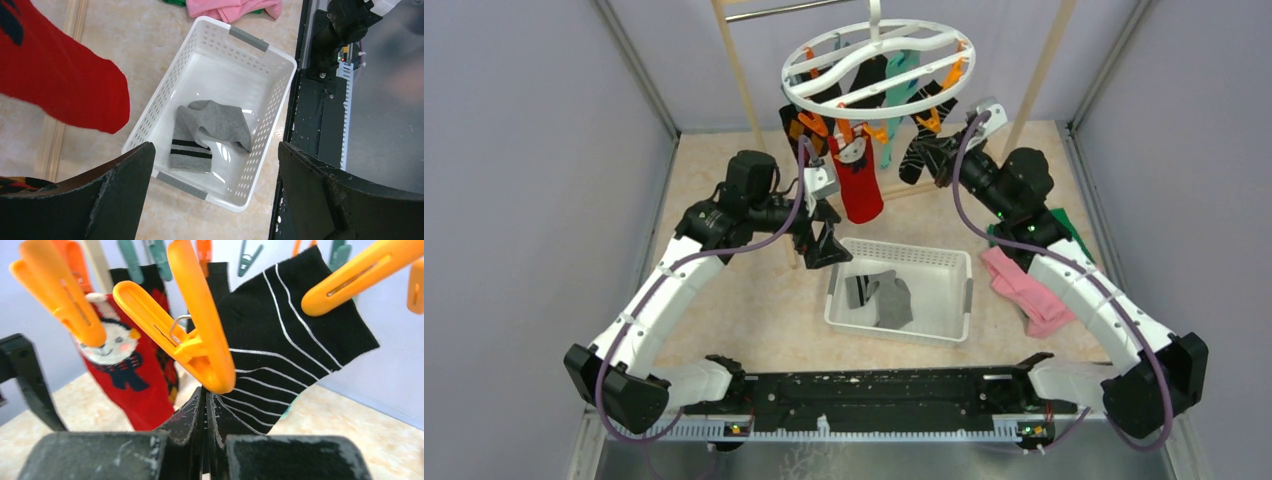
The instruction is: Remove the socks clipped to the hanger
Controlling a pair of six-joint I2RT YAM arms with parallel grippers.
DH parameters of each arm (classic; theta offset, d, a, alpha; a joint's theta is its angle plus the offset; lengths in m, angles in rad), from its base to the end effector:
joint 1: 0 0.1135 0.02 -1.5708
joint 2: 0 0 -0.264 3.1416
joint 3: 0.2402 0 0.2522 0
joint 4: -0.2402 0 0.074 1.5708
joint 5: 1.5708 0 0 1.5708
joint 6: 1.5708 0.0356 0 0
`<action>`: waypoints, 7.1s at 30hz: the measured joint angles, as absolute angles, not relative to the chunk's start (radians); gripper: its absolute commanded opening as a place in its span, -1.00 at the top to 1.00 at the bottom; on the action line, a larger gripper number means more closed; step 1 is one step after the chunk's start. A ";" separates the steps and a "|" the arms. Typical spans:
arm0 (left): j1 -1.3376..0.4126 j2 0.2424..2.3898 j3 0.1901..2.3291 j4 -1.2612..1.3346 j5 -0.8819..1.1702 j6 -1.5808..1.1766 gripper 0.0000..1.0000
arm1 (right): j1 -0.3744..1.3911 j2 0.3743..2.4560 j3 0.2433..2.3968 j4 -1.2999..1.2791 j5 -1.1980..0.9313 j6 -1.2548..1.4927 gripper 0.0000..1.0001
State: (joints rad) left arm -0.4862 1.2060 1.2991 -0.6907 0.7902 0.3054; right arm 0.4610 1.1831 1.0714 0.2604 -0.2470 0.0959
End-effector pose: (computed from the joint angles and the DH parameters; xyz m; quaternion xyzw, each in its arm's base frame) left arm 0.2057 -0.1373 0.3869 0.4806 0.6834 -0.3778 0.3991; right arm 0.2448 0.1313 0.4063 -0.2094 0.6200 0.2840 0.7008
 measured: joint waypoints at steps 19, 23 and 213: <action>-0.486 1.240 1.380 -0.635 0.867 0.231 -0.98 | 0.739 1.141 1.026 0.253 -0.232 0.271 1.00; -0.486 1.287 1.407 -0.597 0.874 0.216 -0.88 | 0.743 1.141 1.026 0.250 -0.247 0.310 1.00; -0.621 1.389 1.431 -0.596 0.809 0.252 1.00 | 0.503 1.092 0.799 0.720 -0.707 0.786 0.70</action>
